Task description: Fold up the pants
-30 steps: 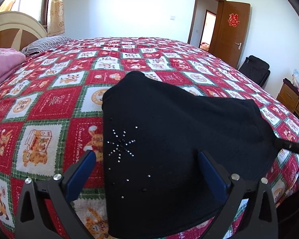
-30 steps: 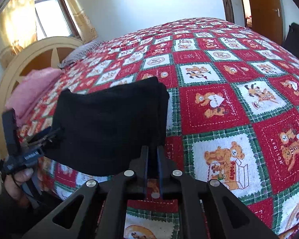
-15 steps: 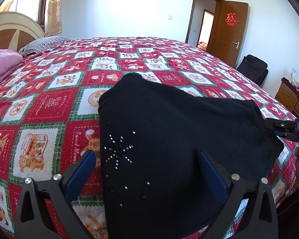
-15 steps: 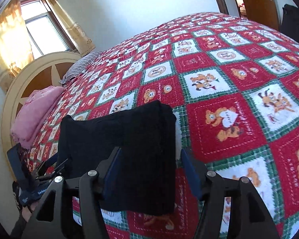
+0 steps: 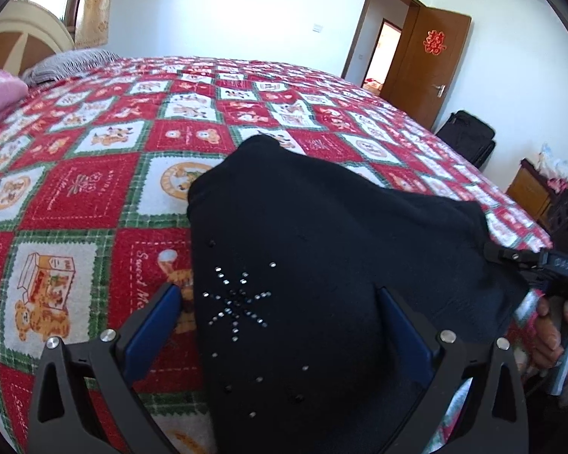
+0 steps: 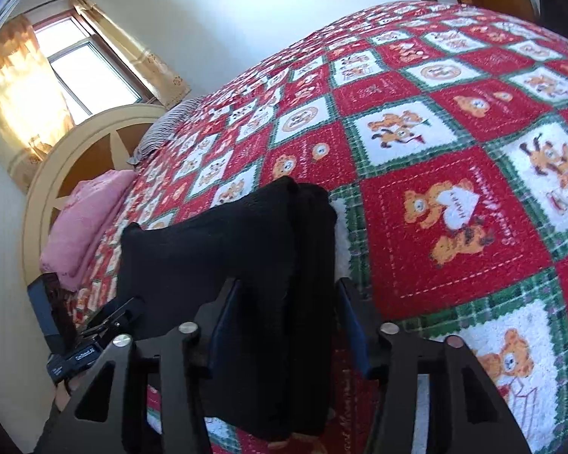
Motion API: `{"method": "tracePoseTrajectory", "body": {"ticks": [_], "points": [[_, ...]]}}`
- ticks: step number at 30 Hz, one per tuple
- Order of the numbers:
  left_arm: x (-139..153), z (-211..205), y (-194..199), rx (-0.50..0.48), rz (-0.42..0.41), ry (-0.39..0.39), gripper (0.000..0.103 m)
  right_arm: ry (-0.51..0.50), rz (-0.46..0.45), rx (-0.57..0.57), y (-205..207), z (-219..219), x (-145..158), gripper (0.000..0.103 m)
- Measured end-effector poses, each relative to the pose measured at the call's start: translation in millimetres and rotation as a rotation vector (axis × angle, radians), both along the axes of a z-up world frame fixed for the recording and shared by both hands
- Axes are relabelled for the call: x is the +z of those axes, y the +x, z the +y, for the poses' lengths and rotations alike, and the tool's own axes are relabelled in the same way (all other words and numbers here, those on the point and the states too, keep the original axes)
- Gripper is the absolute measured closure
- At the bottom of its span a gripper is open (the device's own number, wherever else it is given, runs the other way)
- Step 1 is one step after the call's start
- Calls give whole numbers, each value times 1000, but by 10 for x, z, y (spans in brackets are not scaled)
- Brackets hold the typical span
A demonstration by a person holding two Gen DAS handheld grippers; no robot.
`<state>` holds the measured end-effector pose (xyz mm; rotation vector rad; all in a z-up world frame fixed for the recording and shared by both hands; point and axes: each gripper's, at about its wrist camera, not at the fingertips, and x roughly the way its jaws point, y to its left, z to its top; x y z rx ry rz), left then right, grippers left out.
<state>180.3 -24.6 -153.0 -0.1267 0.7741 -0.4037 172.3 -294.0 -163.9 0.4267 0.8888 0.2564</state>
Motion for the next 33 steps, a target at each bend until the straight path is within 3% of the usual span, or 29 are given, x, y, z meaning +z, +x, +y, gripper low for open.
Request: {"method": "tracePoseTrajectory", "body": {"ticks": [4, 10, 17, 20, 25, 30, 33], "points": [[0, 56, 7, -16, 8, -34, 0, 32, 14, -11, 12, -25, -42, 53], [-20, 6, 45, -18, 3, -5, 0, 31, 14, -8, 27, -13, -53, 53], [10, 170, -12, -33, -3, -101, 7, 37, -8, 11, 8, -3, -44, 60], [15, 151, -22, -50, -14, -99, 17, 47, -3, 7, 22, -20, -62, 60], [53, 119, -42, -79, -16, -119, 49, 14, -32, 11, -56, 82, 26, 72], [90, 220, -81, -83, -24, -176, 76, -54, -90, 55, -171, 251, 175, 76], [167, 268, -135, -79, -44, -191, 81, -84, -125, 80, -217, 351, 273, 77]]}}
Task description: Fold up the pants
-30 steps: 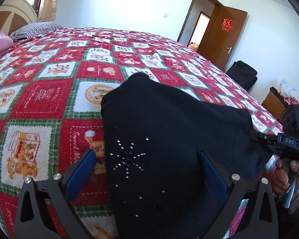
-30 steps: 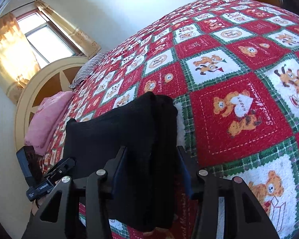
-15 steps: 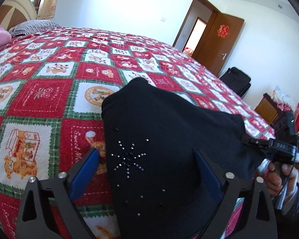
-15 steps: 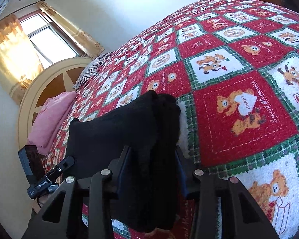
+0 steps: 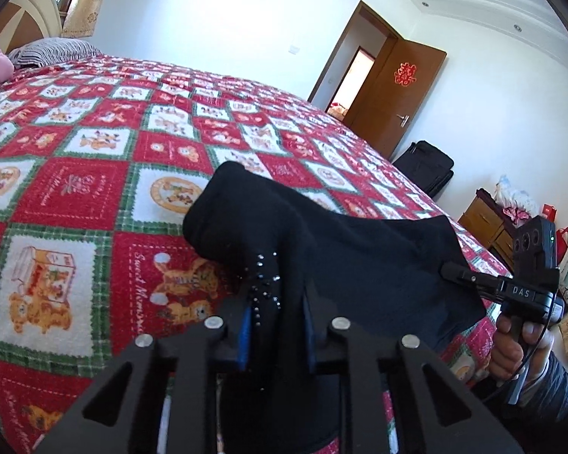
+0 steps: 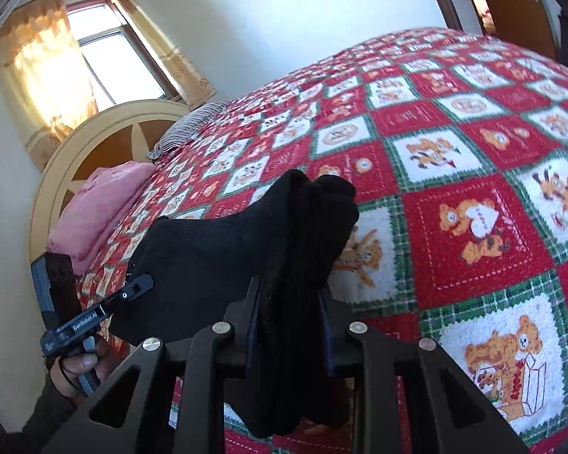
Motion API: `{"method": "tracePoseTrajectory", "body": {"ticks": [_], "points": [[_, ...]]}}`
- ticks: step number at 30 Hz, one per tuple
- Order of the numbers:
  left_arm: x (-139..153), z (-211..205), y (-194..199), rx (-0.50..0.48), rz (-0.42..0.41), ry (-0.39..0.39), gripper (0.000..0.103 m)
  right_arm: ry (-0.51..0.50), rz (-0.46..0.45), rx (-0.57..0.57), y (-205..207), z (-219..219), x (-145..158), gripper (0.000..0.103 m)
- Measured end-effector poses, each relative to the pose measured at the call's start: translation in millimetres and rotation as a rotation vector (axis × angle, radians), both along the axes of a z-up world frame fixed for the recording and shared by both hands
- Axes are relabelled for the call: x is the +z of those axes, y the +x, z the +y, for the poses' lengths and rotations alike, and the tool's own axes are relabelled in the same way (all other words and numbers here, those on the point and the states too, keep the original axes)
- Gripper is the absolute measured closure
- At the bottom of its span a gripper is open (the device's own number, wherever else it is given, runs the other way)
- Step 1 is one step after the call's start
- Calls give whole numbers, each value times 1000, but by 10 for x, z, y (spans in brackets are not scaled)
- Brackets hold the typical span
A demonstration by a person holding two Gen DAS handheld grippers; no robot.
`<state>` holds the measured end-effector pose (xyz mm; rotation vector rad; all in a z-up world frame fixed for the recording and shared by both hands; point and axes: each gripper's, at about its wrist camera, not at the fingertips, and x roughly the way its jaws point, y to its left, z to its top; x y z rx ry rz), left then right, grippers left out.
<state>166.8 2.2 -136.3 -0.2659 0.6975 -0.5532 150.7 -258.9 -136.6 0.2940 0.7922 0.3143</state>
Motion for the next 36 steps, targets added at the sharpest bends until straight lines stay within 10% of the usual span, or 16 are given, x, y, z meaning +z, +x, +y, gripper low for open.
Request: {"method": "tracePoseTrajectory", "body": {"ticks": [13, 30, 36], "points": [[280, 589, -231, 129, -59, -36, 82, 27, -37, 129, 228, 545, 234, 77], [257, 1784, -357, 458, -103, 79, 82, 24, -91, 386, 952, 2300, 208, 78], [-120, 1839, -237, 504, 3, 143, 56, -29, 3, 356, 1173, 2420, -133, 77]]}}
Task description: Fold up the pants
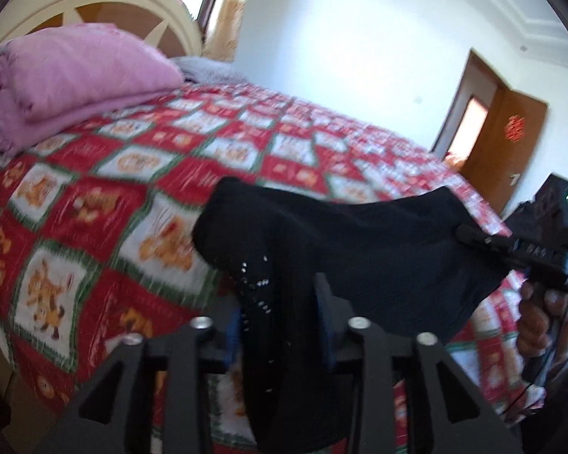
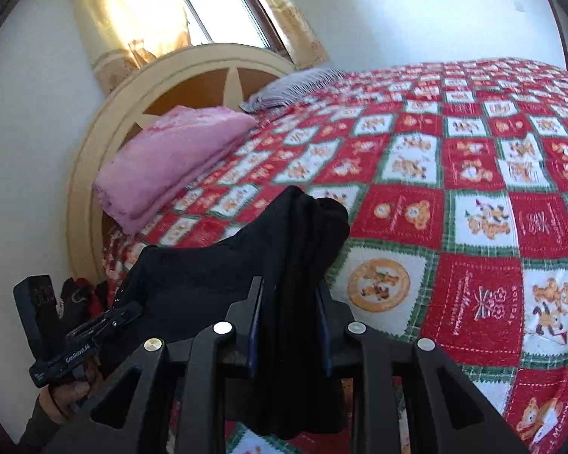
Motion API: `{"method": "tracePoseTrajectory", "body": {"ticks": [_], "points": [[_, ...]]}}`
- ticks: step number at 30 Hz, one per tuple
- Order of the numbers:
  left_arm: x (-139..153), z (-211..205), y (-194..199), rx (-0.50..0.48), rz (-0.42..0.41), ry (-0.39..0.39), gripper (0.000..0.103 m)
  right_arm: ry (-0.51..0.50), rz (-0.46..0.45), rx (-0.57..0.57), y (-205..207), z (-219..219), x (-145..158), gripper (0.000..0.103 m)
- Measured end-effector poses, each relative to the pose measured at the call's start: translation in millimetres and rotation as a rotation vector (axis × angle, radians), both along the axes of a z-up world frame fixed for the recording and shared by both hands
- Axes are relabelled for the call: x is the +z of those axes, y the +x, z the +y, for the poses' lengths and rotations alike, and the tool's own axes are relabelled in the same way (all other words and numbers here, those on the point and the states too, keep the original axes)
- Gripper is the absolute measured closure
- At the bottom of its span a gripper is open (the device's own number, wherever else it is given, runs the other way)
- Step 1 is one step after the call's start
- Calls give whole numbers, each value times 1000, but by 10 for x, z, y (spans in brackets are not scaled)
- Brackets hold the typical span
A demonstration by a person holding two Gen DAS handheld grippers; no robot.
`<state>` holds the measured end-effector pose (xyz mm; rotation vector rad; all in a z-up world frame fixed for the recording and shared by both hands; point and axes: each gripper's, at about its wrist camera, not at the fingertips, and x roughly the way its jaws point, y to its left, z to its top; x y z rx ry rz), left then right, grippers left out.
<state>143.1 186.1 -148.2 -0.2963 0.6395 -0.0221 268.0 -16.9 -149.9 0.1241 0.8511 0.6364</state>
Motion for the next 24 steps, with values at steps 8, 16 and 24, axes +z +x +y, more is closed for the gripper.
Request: {"method": "tracePoseTrajectory", "body": {"ticks": [8, 16, 24], "points": [[-124, 42, -38, 76, 13, 94, 20, -56, 59, -86, 117, -160, -207, 72], [-129, 39, -106, 102, 19, 137, 16, -115, 26, -140, 55, -178, -164, 60], [-138, 51, -121, 108, 28, 126, 16, -159, -114, -9, -441, 30, 22, 59]]}}
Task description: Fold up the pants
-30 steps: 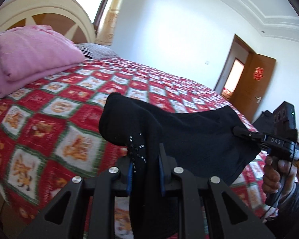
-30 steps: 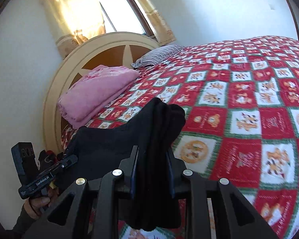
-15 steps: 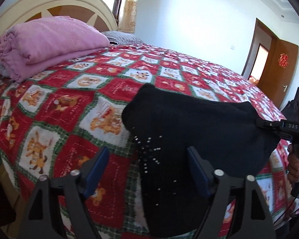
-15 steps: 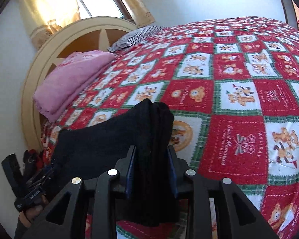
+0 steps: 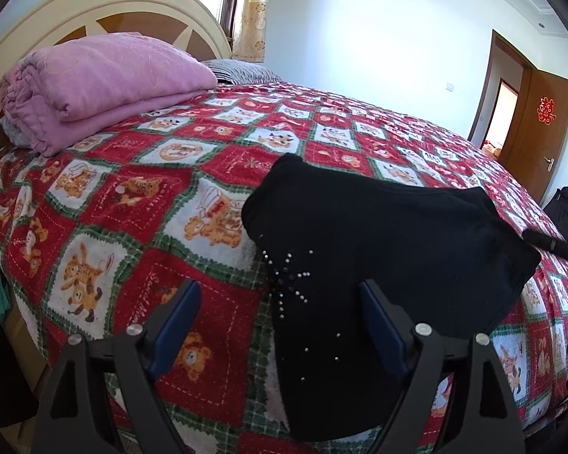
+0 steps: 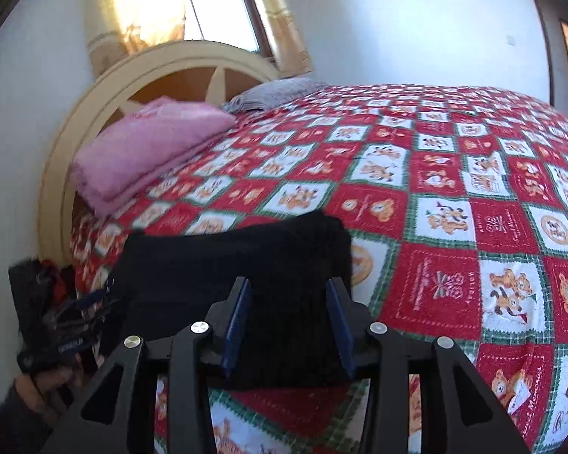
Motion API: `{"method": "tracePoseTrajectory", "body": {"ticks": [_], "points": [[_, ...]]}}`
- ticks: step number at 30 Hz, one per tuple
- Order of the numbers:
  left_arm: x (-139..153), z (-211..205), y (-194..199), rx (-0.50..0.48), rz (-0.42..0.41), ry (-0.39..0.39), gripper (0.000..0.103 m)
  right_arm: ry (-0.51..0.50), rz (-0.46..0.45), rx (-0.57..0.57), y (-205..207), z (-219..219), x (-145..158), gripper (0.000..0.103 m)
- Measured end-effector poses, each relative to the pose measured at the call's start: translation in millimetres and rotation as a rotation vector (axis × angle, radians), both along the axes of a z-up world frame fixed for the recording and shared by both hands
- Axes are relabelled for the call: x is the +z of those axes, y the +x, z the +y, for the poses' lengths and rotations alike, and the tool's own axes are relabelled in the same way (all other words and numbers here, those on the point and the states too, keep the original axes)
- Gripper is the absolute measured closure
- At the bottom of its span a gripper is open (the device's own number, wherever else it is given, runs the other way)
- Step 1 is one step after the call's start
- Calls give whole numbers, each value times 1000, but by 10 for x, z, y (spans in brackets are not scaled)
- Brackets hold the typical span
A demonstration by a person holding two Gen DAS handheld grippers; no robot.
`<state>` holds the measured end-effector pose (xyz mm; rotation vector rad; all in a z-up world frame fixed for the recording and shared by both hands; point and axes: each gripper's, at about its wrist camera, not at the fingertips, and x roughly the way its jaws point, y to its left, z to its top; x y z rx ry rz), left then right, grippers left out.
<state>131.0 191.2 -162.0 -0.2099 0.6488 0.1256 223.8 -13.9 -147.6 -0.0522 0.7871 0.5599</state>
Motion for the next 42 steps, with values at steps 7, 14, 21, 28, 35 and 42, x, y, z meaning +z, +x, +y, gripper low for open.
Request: {"method": "tracePoseTrajectory", "body": {"ticks": [7, 14, 21, 28, 35, 42], "points": [[15, -18, -27, 13, 16, 25, 12, -89, 32, -80, 60, -104, -201, 59], [328, -155, -248, 47, -15, 119, 12, -22, 12, -150, -120, -428, 85, 51], [809, -277, -538, 74, -115, 171, 5, -2, -41, -180, -581, -627, 451, 43], [1114, -423, -698, 63, -184, 221, 0, 22, -136, -148, -965, -590, 898, 37], [1165, -505, -755, 57, -196, 229, 0, 7, -189, -104, -1154, -468, 1025, 35], [1174, -544, -775, 55, -194, 228, 0, 9, -188, -98, -1179, -459, 1024, 35]]}}
